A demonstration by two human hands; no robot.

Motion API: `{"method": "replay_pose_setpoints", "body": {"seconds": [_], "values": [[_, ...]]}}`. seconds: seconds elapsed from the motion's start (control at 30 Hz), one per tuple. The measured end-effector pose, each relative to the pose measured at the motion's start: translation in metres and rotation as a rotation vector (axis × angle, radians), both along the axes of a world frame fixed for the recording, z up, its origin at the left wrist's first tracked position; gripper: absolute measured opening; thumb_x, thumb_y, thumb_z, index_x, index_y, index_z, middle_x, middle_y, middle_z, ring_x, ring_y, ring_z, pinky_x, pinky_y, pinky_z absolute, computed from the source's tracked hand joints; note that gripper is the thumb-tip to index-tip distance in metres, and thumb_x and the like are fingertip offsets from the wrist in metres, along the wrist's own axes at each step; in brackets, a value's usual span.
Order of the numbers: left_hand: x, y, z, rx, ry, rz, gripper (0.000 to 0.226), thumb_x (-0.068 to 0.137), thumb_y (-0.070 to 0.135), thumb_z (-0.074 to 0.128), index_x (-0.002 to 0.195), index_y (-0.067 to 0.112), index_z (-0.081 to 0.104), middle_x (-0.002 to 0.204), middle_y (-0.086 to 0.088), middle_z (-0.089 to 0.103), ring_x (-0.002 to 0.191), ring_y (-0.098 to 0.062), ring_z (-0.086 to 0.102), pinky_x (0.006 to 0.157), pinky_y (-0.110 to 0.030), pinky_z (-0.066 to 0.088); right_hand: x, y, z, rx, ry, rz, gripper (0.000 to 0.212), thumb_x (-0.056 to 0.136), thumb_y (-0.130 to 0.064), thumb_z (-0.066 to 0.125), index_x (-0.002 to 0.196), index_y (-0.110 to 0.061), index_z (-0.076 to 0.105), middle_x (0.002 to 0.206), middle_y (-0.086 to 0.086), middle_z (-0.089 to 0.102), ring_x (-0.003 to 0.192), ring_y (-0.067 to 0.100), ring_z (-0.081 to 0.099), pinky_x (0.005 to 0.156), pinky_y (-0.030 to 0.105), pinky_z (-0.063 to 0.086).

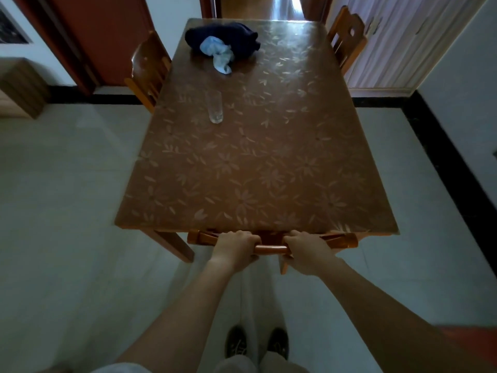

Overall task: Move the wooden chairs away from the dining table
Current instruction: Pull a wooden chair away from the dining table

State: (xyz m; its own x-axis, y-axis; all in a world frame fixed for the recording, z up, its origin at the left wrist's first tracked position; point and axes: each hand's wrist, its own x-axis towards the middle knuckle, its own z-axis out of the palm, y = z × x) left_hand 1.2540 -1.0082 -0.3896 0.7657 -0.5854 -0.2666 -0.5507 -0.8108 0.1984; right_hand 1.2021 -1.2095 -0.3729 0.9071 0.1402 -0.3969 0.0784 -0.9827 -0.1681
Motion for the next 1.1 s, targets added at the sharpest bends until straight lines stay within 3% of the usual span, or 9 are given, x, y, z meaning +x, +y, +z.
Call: {"method": "replay_pose_setpoints", "body": {"seconds": [0.13, 0.27, 0.47, 0.57, 0.63, 0.7, 0.87, 1.1], "values": [[0.002, -0.001, -0.003, 0.000, -0.066, -0.015, 0.018, 0.096, 0.043, 0.060, 0.110, 0.035, 0.069, 0.101, 0.005, 0.075, 0.088, -0.025, 0.074, 0.069, -0.036, 0.047, 0.006, 0.005, 0.001, -0.061, -0.007, 0.011, 0.021, 0.087, -0.047, 0.055, 0.088, -0.028, 0.065, 0.087, -0.004, 0.068, 0.073, 0.023, 0.067, 0.068, 0.042, 0.057], [0.000, 0.001, -0.001, 0.034, -0.067, -0.085, 0.018, 0.099, 0.036, 0.056, 0.112, 0.033, 0.069, 0.098, 0.002, 0.076, 0.087, -0.028, 0.074, 0.068, -0.036, 0.046, 0.007, 0.004, 0.002, -0.179, -0.022, 0.156, 0.021, 0.095, -0.040, 0.053, 0.091, -0.024, 0.066, 0.080, -0.001, 0.072, 0.069, 0.024, 0.071, 0.064, 0.036, 0.055], [-0.015, 0.001, 0.038, -0.015, -0.094, -0.129, 0.016, 0.089, 0.030, 0.066, 0.104, 0.034, 0.068, 0.093, 0.004, 0.075, 0.083, -0.027, 0.074, 0.071, -0.038, 0.051, -0.006, -0.008, 0.032, -0.108, -0.085, 0.187, 0.018, 0.092, -0.041, 0.054, 0.089, -0.026, 0.064, 0.076, -0.001, 0.066, 0.062, 0.021, 0.061, 0.062, 0.034, 0.053], [-0.035, -0.001, 0.056, -0.064, -0.118, -0.130, 0.008, 0.090, 0.034, 0.070, 0.097, 0.035, 0.068, 0.082, 0.007, 0.070, 0.077, -0.023, 0.072, 0.066, -0.036, 0.047, -0.024, -0.015, 0.051, -0.052, -0.071, 0.193, 0.017, 0.090, -0.044, 0.059, 0.092, -0.029, 0.067, 0.073, -0.007, 0.062, 0.061, 0.014, 0.061, 0.061, 0.033, 0.056], [-0.050, -0.003, 0.065, -0.089, -0.101, -0.128, 0.007, 0.089, 0.038, 0.072, 0.093, 0.036, 0.067, 0.071, 0.015, 0.056, 0.070, -0.017, 0.064, 0.064, -0.034, 0.042, -0.038, -0.019, 0.060, -0.028, -0.074, 0.201, 0.017, 0.089, -0.045, 0.061, 0.094, -0.029, 0.068, 0.068, -0.011, 0.058, 0.058, 0.008, 0.058, 0.055, 0.028, 0.052], [-0.070, -0.003, 0.070, -0.093, -0.083, -0.143, 0.007, 0.089, 0.039, 0.072, 0.091, 0.037, 0.065, 0.064, 0.019, 0.043, 0.065, -0.011, 0.054, 0.062, -0.032, 0.039, -0.059, -0.021, 0.066, -0.014, -0.062, 0.199, 0.018, 0.089, -0.045, 0.062, 0.095, -0.029, 0.069, 0.067, -0.012, 0.058, 0.057, 0.005, 0.058, 0.055, 0.027, 0.053], [-0.141, 0.006, 0.075, -0.121, -0.012, -0.195, 0.010, 0.092, 0.035, 0.072, 0.089, 0.036, 0.062, 0.063, 0.021, 0.044, 0.055, 0.002, 0.045, 0.059, -0.024, 0.043, -0.135, -0.012, 0.071, -0.057, -0.045, 0.216, 0.022, 0.090, -0.044, 0.060, 0.098, -0.026, 0.068, 0.073, -0.009, 0.062, 0.065, 0.008, 0.063, 0.063, 0.031, 0.059], [-0.265, 0.037, 0.068, -0.137, -0.050, -0.263, 0.008, 0.093, 0.035, 0.073, 0.098, 0.030, 0.070, 0.059, 0.022, 0.038, 0.047, 0.005, 0.040, 0.047, -0.012, 0.024, -0.271, 0.019, 0.060, -0.025, -0.081, 0.155, 0.017, 0.089, -0.041, 0.062, 0.094, -0.026, 0.069, 0.064, -0.012, 0.055, 0.058, 0.004, 0.056, 0.055, 0.023, 0.050]]}}
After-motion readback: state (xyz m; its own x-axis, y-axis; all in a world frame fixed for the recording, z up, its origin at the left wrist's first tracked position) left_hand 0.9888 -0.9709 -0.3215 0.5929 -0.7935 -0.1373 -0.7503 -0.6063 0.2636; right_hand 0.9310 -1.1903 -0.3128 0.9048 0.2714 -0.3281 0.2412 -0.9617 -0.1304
